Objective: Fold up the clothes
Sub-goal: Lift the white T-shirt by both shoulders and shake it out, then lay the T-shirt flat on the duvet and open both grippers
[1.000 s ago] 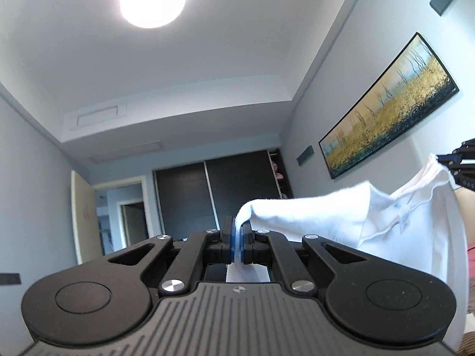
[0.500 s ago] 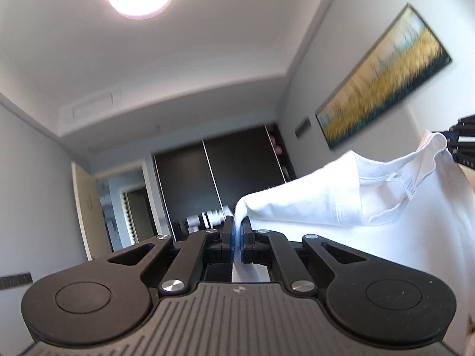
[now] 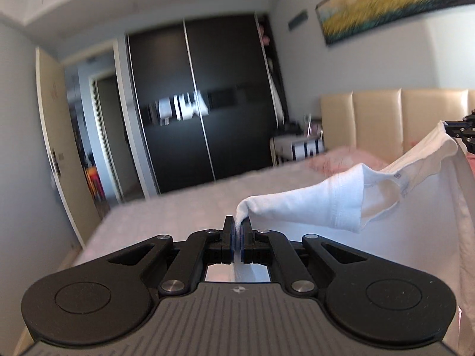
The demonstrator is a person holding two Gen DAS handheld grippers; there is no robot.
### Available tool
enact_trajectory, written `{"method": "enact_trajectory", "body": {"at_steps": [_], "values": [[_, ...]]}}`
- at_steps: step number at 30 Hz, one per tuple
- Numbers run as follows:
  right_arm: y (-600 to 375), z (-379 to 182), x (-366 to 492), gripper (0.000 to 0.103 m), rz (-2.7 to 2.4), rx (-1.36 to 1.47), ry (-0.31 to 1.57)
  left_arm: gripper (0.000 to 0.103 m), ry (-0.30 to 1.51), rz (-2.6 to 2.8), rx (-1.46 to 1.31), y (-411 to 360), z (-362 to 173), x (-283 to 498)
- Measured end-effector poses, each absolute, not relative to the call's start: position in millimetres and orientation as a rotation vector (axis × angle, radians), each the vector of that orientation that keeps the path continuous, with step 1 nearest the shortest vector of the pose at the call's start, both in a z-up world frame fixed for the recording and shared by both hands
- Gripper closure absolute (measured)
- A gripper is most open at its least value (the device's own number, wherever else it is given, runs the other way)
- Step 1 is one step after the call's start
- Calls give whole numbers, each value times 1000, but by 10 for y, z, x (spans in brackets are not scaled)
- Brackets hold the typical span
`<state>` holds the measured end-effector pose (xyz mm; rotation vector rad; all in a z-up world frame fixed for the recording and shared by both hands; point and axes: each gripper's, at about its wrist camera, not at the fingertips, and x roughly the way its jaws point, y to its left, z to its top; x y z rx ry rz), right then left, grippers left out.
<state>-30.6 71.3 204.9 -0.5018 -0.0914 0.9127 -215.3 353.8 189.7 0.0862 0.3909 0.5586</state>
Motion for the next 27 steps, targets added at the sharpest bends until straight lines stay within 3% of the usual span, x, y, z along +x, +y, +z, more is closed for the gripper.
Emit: {"method": "enact_trajectory", "body": {"at_steps": [9,16,22,27], "values": [[2147,1182,830,99,887,-628,185,101,610,551,-35,4734,846,-1144],[3046,45,1584,99,885,-692,423,101,791,529,-145,5429,-239,-445],[3341,-1008,1920,99,885,-742,593,101,919,516,-212,5709,-1080,-138],[3425,-1354,2020,99,904,-768,654,100,956,509,-215,5768,-1396,-145]]}}
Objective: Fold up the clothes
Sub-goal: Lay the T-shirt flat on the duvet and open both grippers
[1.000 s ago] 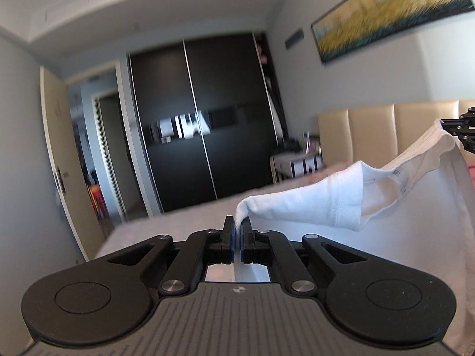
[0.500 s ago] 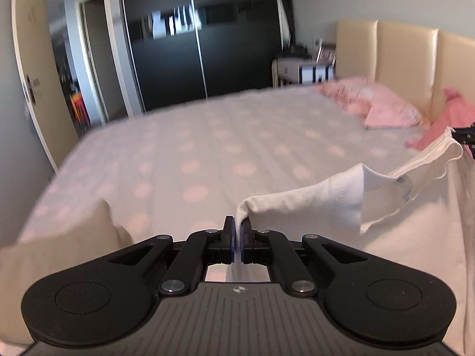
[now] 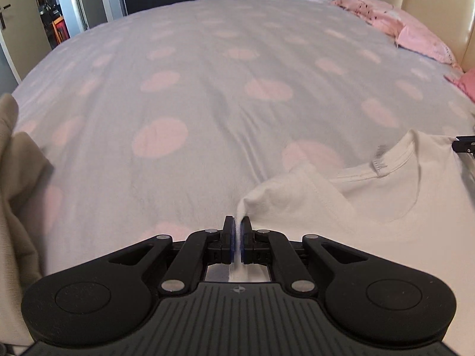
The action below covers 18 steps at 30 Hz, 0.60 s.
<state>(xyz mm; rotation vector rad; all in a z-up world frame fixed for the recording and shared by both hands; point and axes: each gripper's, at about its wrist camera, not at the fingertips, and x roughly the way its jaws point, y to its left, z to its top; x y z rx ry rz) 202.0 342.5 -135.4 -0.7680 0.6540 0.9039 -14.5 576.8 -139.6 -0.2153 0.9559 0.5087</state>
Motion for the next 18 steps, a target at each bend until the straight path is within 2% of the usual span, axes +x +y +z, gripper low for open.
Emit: {"method": "enact_trajectory", "body": {"at_steps": [6,8,9,10,12,18], "values": [[3409,-1476,2126,96,909,-747,712,96,945,519,-215,5742,-1460,-174],[3405,-1415,2127,94,902,-748,712,85,945,536,-215,5726,-1431,-136],[3399,-1380,2129,86,897,-746,713,73,942,549,-215,5718,-1399,-134],[3383,-1337,2131,71,891,-742,711,66,929,557,-212,5708,-1338,-136],[3259,-1187,2105,65,887,-718,693,64,902,565,-211,5642,-1190,-272],[2676,-860,1904,65,886,-680,721,60,901,566,-218,5331,-808,-795]]}}
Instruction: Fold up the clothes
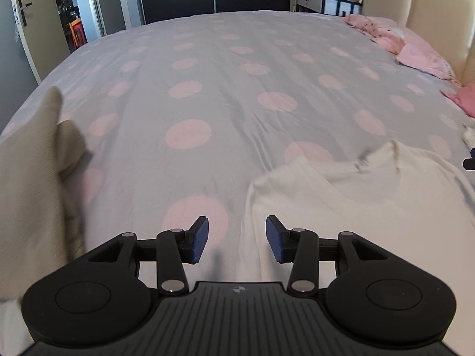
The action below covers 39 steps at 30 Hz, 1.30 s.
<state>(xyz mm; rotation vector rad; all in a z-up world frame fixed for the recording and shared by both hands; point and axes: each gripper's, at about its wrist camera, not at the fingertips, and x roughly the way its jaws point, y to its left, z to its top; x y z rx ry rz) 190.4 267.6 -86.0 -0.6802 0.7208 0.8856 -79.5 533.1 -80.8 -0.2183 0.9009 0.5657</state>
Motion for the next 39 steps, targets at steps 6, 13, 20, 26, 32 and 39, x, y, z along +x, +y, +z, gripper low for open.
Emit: {"method": "enact_trajectory", "body": {"at_steps": [6,13,20,26,32,39], "values": [[1909,-698,1505,64,893,-659,791,55,930,568,-207,4873,-527,-1422],[1132,-716,1141,61,868,-595,883,52,976,550,-268,4305,-597,-2166],[636,-863,867,60,826,-528,953,52,1025,582,-346,4064,-916,-2649],[378,-1075,694,59,834,-537,1025,52,1117,578,-413,3970,-1122,-2895],[172,-1181,719,57,825,-508,1080,52,1189,574,-473,3907,-1263,-3090],[72,-1194,725,62,823,-424,1140,82,1215,535,-511,3869,-1304,-3114]]}}
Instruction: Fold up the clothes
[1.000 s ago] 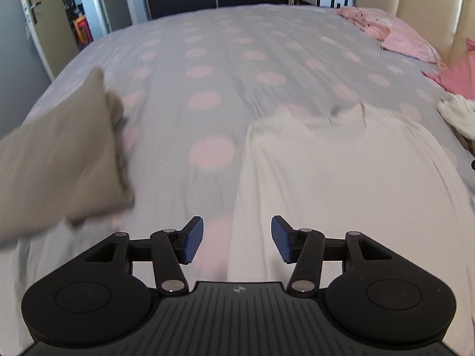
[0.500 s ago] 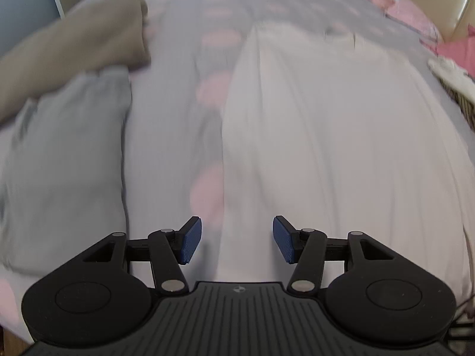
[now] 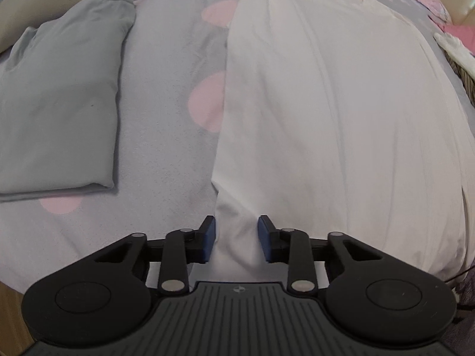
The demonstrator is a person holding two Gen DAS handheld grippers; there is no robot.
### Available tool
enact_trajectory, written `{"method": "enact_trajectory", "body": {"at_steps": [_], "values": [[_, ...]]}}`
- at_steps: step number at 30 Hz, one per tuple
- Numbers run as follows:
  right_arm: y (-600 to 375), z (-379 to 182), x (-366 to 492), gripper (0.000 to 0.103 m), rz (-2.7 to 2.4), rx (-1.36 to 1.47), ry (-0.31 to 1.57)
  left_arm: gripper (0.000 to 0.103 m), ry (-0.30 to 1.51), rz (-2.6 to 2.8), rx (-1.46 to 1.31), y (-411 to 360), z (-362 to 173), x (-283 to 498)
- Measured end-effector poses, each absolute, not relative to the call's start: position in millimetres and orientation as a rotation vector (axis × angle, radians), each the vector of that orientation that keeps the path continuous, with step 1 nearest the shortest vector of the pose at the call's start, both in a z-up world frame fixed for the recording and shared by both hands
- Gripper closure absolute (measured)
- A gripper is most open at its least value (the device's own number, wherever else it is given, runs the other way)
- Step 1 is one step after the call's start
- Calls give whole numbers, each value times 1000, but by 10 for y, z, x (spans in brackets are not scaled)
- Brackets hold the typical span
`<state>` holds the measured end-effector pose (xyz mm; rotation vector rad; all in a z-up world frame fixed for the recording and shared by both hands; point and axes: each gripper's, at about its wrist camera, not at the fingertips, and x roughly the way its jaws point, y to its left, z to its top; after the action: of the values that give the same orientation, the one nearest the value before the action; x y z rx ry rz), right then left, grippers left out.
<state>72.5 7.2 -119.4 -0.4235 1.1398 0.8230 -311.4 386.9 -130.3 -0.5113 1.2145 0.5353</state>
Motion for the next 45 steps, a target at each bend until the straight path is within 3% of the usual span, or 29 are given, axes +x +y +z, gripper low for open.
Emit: {"method": "enact_trajectory", "body": {"at_steps": [4,5,7,9,17,29,36,45], "values": [[72,-1214,648,65,828,-435,1134,93,1223,524,-486,3833,-1314,-3089],[75,-1216,635,70,830,-436,1134,93,1221,523,-482,3827,-1310,-3089],[76,-1223,617,92,830,-428,1145,98,1216,523,-477,3811,-1296,-3101],[66,-1231,607,100,824,-426,1147,100,1208,526,-472,3804,-1267,-3125],[8,-956,681,102,790,-368,1091,101,1066,597,-511,3875,-879,-3283],[94,-92,1305,103,656,-352,861,101,826,798,-491,4693,55,-3396],[182,206,1891,103,542,-341,799,101,778,941,-493,5389,149,-3436],[5,-105,2473,103,366,-329,802,101,773,1107,-515,5958,-93,-3642]]}}
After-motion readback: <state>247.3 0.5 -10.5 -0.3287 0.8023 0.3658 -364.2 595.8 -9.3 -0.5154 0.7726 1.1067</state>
